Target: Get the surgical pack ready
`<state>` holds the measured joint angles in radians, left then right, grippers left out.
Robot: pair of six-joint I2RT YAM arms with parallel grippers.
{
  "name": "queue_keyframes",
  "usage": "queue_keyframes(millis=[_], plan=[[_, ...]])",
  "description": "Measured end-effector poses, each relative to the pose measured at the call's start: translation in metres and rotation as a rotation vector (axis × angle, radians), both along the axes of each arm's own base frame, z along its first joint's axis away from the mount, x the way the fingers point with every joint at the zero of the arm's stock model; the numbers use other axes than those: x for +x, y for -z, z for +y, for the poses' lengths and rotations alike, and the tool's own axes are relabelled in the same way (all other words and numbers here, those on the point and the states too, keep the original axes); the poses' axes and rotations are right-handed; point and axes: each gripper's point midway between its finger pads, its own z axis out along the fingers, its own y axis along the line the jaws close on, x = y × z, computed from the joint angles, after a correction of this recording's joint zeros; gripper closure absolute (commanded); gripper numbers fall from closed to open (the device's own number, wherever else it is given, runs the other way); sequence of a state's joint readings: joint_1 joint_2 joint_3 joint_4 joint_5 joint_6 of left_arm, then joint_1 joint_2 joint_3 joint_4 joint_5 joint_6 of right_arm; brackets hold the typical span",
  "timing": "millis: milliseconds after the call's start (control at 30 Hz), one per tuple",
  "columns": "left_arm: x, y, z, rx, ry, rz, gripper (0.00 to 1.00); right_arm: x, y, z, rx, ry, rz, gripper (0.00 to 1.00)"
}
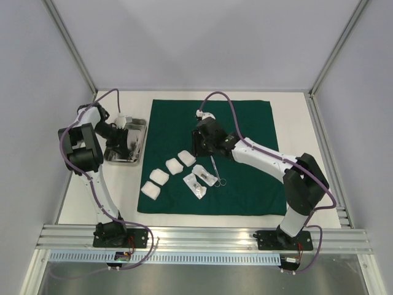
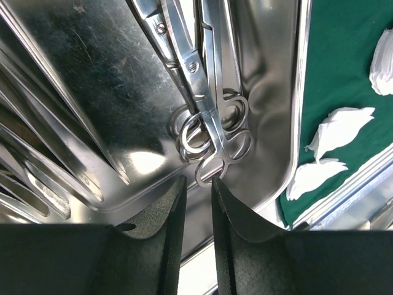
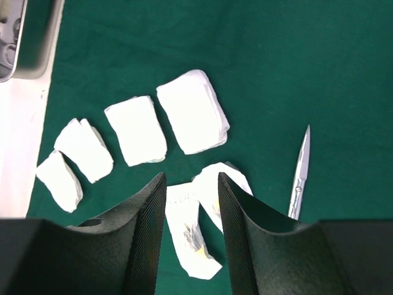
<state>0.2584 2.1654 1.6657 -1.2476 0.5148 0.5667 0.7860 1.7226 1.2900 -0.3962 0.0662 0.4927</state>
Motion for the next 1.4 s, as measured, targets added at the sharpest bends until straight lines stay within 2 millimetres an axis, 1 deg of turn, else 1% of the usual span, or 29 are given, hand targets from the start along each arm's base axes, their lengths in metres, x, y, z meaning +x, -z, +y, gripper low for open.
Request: queue_keyframes(millis=[167,267,333,467,600,633,733,833,867,967,1200,1400], plan=[[0.003,0.0,0.002,0.01,0.0,-0.014,0.69,0.003,0.006,-0.012,-0.049,0.037,0.001,0.58],[0.004,-0.006,0.003,0.018,0.0,-0.03,0.68,0.006,0.015,-0.026,-0.115,0.079,0.01,0.58],[0.006,-0.014,0.003,0.024,-0.001,-0.055,0.68,0.006,0.028,-0.039,-0.183,0.102,0.027,0.59],[0.002,-0.032,0.001,0.03,-0.003,-0.111,0.68,0.002,0.056,-0.057,-0.3,0.114,0.082,0.6],[-0.006,-0.048,-0.004,0.026,-0.004,-0.145,0.68,-0.007,0.085,-0.067,-0.386,0.101,0.147,0.62],[-0.007,-0.05,-0.005,0.024,-0.005,-0.151,0.68,-0.008,0.088,-0.068,-0.391,0.1,0.152,0.63],[-0.009,-0.052,-0.007,0.014,-0.006,-0.154,0.68,-0.012,0.106,-0.072,-0.435,0.091,0.19,0.67],[-0.011,-0.051,-0.008,0.008,-0.006,-0.146,0.68,-0.008,0.107,-0.069,-0.438,0.085,0.184,0.71],[-0.011,-0.051,-0.009,0.004,-0.007,-0.145,0.68,-0.007,0.106,-0.068,-0.438,0.084,0.184,0.74],[-0.011,-0.051,-0.01,-0.003,-0.009,-0.146,0.68,-0.007,0.107,-0.067,-0.436,0.08,0.184,0.78],[-0.011,-0.054,-0.012,-0.013,-0.012,-0.155,0.68,-0.007,0.106,-0.066,-0.434,0.078,0.183,0.77],[-0.015,-0.063,-0.014,-0.012,-0.011,-0.177,0.69,-0.007,0.104,-0.07,-0.457,0.055,0.171,0.75]])
